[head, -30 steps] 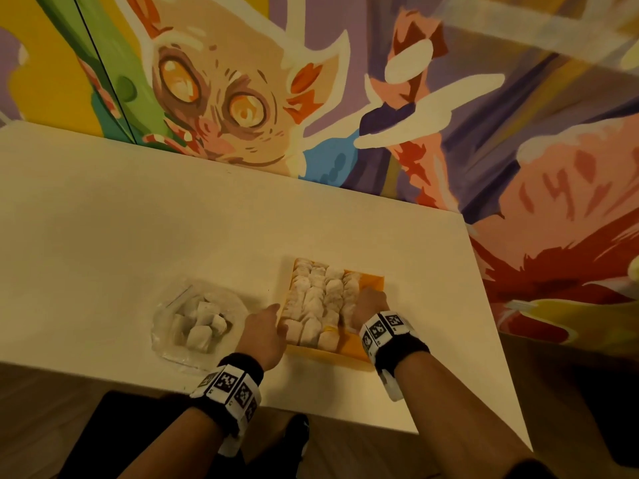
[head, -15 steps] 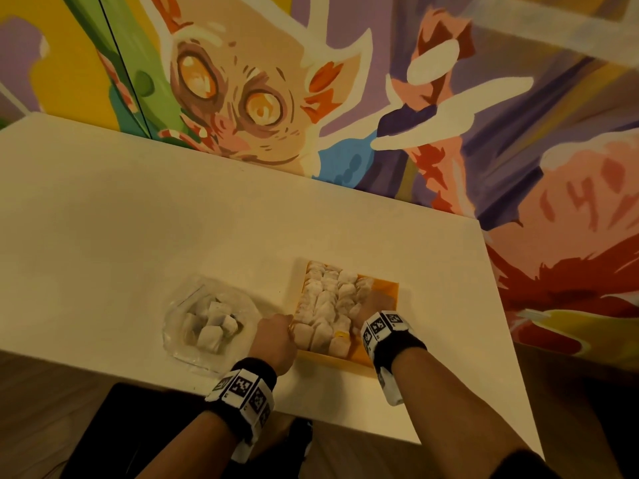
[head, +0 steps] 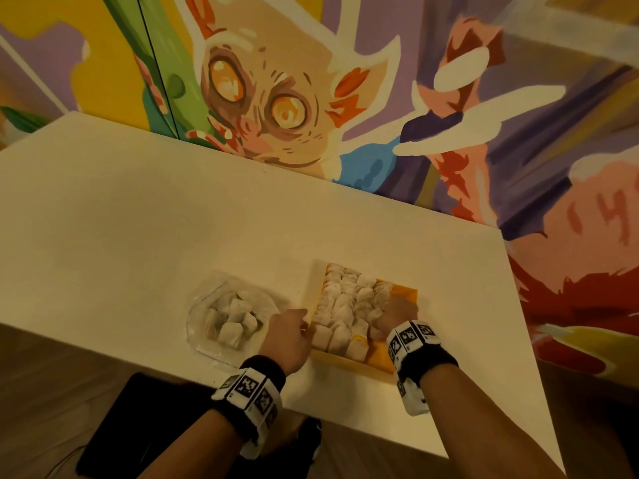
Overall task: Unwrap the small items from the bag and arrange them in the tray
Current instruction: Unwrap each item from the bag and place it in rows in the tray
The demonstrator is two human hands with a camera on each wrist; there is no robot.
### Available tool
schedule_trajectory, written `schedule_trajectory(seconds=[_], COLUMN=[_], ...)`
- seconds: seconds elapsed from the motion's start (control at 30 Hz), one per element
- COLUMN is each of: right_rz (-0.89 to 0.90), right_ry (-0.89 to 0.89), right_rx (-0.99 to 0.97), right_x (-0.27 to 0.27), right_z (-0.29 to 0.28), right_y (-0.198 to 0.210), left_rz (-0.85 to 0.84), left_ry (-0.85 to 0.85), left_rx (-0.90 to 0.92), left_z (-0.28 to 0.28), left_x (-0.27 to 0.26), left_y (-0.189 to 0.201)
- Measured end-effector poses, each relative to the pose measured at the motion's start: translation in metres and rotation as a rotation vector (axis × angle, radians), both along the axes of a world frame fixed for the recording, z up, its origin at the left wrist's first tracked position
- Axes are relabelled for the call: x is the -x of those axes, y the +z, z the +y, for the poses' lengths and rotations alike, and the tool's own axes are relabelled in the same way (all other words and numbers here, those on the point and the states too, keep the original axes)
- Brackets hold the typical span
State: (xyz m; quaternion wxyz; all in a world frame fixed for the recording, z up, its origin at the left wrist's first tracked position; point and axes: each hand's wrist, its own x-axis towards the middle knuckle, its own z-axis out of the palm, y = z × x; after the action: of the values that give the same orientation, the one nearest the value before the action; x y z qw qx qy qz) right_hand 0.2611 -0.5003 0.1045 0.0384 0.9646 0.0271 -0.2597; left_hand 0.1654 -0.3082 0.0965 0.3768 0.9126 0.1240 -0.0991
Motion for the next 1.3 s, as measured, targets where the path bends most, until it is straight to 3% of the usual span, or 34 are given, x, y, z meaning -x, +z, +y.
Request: schedule_trajectory(seconds=[0.1,0.2,0.33,0.43,0.5,0.57,0.7,0.83,0.97,1.07,1.3], right_rz=[-0.144,-0.271,0.024,0.173,0.15,0.11,0.026,0.044,0.125,0.157,0.137], right_ry=[-0.192,-0.166,-0.081,0.191,0.328,0.368,0.158,0.035,-0.066,-0.075,-0.213], right_rx=[-0.144,-0.364,-0.707,-0.676,-0.594,-0.472,-0.438,-0.559,-0.611,-0.68,-0.773], right_x=[0.002,0.02,0.071,0.102,0.113,0.114,0.102,0.109,0.114,0.115,0.111], right_z=[0.007,0.03,0.09,0.129,0.146,0.161,0.165,0.157,0.155,0.151,0.153], right_y=[0.02,0.037,0.047,0.048,0.04,0.018,-0.035,-0.008,-0.01,-0.01,-0.008], left_rz=[-0.167,-0.207,0.03,0.167,0.162,0.149,0.195,0.185,0.238,0.18,0.019], left_ry=[0.129,0.22,0.145,-0.033,-0.126,-0.105,0.032,0.014,-0.067,-0.093,-0.157], left_rx=[0.074,0.033,-0.198,-0.326,-0.292,-0.245,-0.176,-0.265,-0.397,-0.424,-0.189], left_z=[0.025,0.064,0.11,0.114,0.109,0.112,0.115,0.107,0.096,0.091,0.094], left_x=[0.006,0.01,0.007,0.006,0.005,0.004,0.007,0.008,0.005,0.007,0.015], left_y=[0.019,0.027,0.016,0.008,-0.004,-0.021,-0.044,-0.052,-0.053,-0.058,-0.05])
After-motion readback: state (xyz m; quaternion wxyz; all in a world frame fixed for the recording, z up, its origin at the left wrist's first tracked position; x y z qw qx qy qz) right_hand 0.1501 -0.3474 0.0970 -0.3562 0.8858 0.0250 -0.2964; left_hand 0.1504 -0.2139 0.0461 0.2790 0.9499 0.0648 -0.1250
